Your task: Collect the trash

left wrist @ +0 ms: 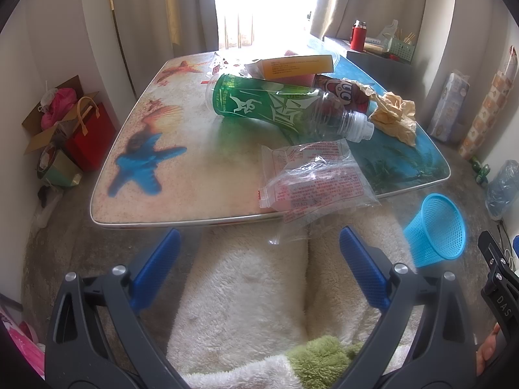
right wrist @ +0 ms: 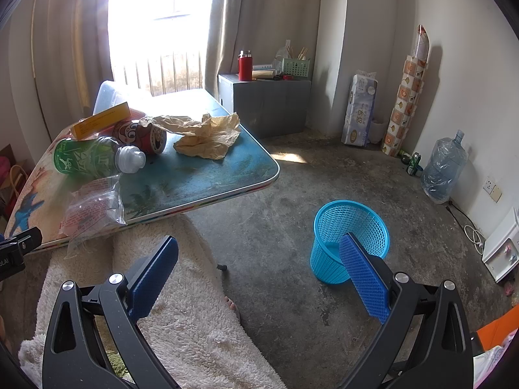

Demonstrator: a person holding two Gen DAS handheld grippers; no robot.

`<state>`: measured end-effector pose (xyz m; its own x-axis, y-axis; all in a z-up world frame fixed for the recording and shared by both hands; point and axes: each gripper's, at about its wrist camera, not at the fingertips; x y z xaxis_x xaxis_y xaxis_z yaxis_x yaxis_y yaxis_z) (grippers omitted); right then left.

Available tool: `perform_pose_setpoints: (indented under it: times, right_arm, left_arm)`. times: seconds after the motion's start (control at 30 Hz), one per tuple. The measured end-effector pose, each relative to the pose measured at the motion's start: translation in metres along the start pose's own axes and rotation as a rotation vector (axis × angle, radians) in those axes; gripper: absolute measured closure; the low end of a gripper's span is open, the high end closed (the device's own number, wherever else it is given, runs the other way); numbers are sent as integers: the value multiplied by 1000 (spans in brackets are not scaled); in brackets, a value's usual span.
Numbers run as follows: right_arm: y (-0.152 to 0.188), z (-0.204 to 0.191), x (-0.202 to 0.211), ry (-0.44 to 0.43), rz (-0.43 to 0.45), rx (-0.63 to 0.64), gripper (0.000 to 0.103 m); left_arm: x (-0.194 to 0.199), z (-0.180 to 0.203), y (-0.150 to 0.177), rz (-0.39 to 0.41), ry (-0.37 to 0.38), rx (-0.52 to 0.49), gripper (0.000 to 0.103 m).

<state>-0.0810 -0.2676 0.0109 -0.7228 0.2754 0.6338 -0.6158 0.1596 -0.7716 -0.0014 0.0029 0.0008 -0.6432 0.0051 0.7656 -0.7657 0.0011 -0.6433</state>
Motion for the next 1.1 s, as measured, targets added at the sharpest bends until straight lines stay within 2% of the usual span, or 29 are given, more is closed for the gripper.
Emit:
perform_pose_setpoints:
  times: [1.1]
  right_arm:
    - [1,-1,-9,-12,-4,-3,6]
  left_arm:
    - [-7,-10,-7,-11,-24,3,8]
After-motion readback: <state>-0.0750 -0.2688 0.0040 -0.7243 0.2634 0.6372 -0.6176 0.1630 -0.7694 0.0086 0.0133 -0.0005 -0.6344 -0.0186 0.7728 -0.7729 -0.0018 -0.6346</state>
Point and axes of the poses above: each gripper's, at about its wrist camera, not at the fingertips, and x roughly against the way its jaws point, z to its right, y to its underside, and after that the axes turned 1 degree about z, right-handed
